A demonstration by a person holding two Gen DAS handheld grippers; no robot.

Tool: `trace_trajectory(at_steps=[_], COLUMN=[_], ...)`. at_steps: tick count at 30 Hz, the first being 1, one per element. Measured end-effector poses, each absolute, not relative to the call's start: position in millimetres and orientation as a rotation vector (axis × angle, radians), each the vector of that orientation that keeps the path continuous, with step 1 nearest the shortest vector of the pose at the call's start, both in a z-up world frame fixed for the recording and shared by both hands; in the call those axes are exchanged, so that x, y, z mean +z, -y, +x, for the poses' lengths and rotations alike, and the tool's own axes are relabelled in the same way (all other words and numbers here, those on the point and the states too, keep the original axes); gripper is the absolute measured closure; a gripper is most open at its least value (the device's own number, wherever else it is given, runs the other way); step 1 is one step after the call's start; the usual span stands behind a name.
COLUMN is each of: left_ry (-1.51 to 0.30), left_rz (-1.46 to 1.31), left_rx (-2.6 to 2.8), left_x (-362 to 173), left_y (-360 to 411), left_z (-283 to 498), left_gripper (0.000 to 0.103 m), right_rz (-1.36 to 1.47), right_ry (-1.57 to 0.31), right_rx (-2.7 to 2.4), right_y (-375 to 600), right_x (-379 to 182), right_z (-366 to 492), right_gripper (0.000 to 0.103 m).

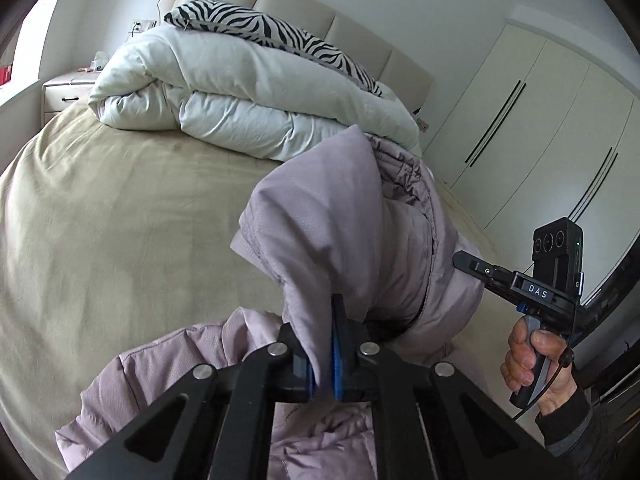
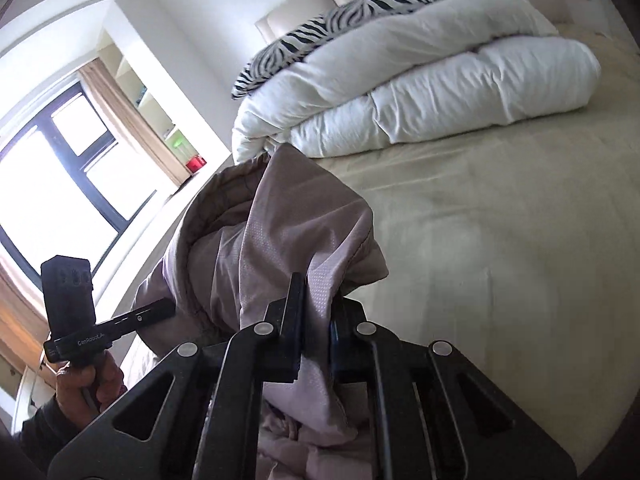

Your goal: Fold large clothes

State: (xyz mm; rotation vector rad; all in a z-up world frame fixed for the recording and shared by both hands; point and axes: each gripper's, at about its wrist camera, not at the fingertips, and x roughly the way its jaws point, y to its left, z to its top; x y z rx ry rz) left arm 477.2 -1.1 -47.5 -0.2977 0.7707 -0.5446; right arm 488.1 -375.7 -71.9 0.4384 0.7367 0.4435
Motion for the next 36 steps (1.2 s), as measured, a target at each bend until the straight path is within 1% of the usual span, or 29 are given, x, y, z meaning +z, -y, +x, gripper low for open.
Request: trace_trajectory(at_steps=[3,5,7,10,11,12,14,16,19,20,21,22,23,24,25,26,28,31,33,34,36], left_ry=[-0.714,-0.698,-0.712,-0.765,-0.786,-0.816,-0.857,-0.883,-0.878,-0.861,-0.839,-0.811,-0.783,-0.751,-0.719,-0.692,-0.685,-0.697,-0.781,-0.815,-0.885], left_rz=[-0.285,-0.258,-0.244,-0.231,-0.232,-0.230,-0.248,-0.254,-0.261,-0.257,-0.255,-0.251,-0.238,-0.224,-0.207,-0.185,-0.120,-0.050,0.028,0.045,0.059], left_rx=[-0.562,-0.558,-0.540,-0.494,-0.473,-0.453,-0.435,-0.413,-0.361,-0.337,-0.327,-0.332,-0.336,-0.343,-0.358,-0.378,-0.419,-0.444,-0.433,-0.417,-0.385], left_x=[-46,-52,-63,-86,-93,-101,-113,-120,-115,-109,-100,-90,-77,-65,-52,-40,-26,-26,-46,-59,-88], left_y=[-2,-2,-4,-11,-14,-17,-26,-36,-54,-58,-60,-60,-57,-52,-45,-34,-4,33,55,60,61], left_z=[427,399,377,349,341,333,315,299,279,275,274,274,277,280,285,289,301,316,328,331,337], left_gripper=[0.096,0.095,0.093,0.092,0.083,0.078,0.059,0.054,0.041,0.040,0.039,0.039,0.038,0.037,0.036,0.034,0.032,0.032,0.032,0.033,0.036], right_rz=[0.393,0.348,0.321,0.282,0.276,0.285,0.335,0.376,0.434,0.448,0.464,0.486,0.516,0.547,0.586,0.632,0.689,0.759,0.787,0.779,0.738], right_ry=[-0.670,-0.676,-0.690,-0.772,-0.811,-0.844,-0.878,-0.873,-0.855,-0.843,-0.834,-0.827,-0.818,-0.806,-0.789,-0.760,-0.737,-0.801,-0.852,-0.885,-0.959], right_rx=[0.508,0.517,0.515,0.495,0.480,0.471,0.456,0.434,0.408,0.399,0.389,0.391,0.406,0.420,0.425,0.433,0.492,0.545,0.579,0.579,0.542], right_y=[376,373,371,362,360,359,365,374,391,395,398,401,402,402,401,398,389,368,352,344,332], right_x=[-48,-46,-52,-78,-90,-102,-121,-130,-133,-130,-127,-124,-119,-113,-107,-97,-87,-84,-90,-95,-112], right_z=[424,386,353,312,301,291,269,248,227,222,219,219,218,219,220,226,236,265,276,281,291], right_gripper=[0.094,0.094,0.094,0.093,0.093,0.093,0.093,0.093,0.092,0.091,0.087,0.079,0.074,0.053,0.026,0.021,0.021,0.021,0.022,0.028,0.029])
